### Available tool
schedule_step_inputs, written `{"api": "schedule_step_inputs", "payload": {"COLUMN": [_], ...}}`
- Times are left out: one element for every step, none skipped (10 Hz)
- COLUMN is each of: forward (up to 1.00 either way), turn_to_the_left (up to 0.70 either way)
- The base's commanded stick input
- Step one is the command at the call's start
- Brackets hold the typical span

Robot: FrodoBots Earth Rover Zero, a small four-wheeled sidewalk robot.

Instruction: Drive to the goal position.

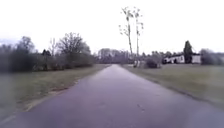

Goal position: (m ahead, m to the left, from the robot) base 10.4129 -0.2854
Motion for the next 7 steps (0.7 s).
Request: {"api": "schedule_step_inputs", "payload": {"forward": [1.00, 1.00, 1.00, 1.00, 1.00, 1.00, 1.00], "turn_to_the_left": [0.00, 0.00, 0.00, 0.00, 0.00, 0.00, 0.00]}}
